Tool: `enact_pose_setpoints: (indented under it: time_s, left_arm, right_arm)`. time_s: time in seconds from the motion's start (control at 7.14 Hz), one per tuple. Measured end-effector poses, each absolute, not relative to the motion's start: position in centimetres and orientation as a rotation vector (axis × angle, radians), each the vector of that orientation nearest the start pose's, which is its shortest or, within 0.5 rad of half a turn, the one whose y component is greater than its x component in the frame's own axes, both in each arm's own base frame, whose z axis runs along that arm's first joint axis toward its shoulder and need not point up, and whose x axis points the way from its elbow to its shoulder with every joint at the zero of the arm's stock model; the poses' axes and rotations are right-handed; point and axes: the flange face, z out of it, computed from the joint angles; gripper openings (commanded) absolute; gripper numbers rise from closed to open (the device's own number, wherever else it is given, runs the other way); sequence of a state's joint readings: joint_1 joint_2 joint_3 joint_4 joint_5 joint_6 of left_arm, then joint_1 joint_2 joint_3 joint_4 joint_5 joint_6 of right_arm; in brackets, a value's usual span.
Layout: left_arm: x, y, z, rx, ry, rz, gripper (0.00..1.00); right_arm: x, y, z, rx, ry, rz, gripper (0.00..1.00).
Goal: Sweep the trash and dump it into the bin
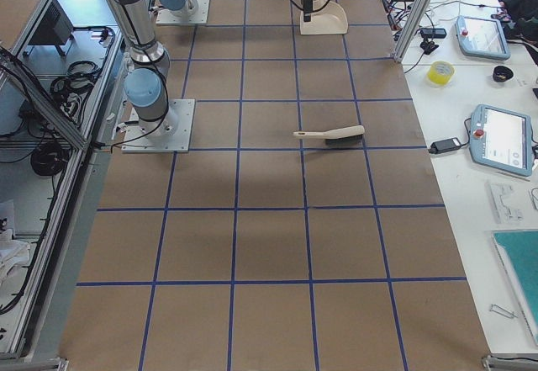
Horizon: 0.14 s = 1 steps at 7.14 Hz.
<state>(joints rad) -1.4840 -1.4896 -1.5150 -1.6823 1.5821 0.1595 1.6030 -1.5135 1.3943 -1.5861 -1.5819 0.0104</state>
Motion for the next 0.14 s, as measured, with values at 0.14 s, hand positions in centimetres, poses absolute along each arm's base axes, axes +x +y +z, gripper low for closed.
enact_pose_setpoints:
  time_s: [0.14]
  left_arm:
    - [-7.31, -47.02, 53.18, 0.105, 3.131, -0.024, 1.00]
  right_arm:
    - [14.91, -52.14, 54.81, -0.034, 3.142, -0.212, 1.00]
